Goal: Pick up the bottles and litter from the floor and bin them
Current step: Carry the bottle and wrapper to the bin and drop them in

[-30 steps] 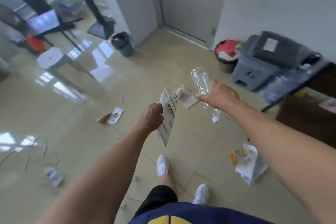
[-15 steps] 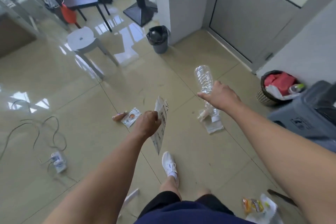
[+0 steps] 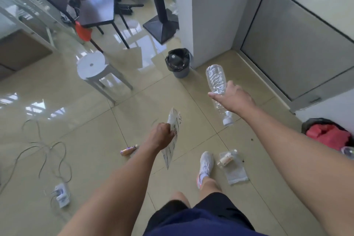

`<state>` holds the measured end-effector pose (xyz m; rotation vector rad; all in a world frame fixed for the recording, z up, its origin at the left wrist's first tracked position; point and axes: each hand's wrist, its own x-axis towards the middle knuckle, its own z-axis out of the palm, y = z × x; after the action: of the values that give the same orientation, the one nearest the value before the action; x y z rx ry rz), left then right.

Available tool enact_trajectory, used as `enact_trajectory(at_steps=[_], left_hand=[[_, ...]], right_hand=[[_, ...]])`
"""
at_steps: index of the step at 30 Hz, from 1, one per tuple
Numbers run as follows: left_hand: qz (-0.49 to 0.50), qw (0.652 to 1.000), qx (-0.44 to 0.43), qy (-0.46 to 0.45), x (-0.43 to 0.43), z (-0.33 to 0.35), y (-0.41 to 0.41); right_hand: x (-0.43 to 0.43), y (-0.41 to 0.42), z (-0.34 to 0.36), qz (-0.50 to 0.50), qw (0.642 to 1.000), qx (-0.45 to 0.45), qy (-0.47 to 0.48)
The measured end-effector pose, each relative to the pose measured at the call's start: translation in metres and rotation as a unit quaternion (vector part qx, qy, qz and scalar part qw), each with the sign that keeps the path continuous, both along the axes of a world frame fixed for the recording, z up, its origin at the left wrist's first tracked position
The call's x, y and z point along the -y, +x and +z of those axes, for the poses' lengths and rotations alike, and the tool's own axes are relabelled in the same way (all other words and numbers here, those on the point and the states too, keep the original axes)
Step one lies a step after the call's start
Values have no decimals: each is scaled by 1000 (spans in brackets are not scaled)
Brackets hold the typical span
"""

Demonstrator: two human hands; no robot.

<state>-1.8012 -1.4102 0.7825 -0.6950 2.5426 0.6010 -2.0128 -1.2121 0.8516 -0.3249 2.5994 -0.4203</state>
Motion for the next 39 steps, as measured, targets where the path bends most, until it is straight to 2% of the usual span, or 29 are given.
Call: enact_trajectory(at_steps=[11,16,21,28,33,39], left_hand=[[44,999,-19,-4,96,18,-181],[45,999,-9,26,163,-15,-249],[59,995,5,81,234,-47,-320],[60,990,14,123,328,-67,-431],[98,984,32,144,382,-150,-512],[222,951,46,212,412,-325,-584]], right_hand=[[118,-184,25,86,996,14,22],[181,-245,-6,117,990,43,58],[244,-309,-43,113,980,128,101],[338,-392,-66,105,973,185,93],[399,-451,-154,112,961,226,110],[443,-495,-330,75,967,238,59]])
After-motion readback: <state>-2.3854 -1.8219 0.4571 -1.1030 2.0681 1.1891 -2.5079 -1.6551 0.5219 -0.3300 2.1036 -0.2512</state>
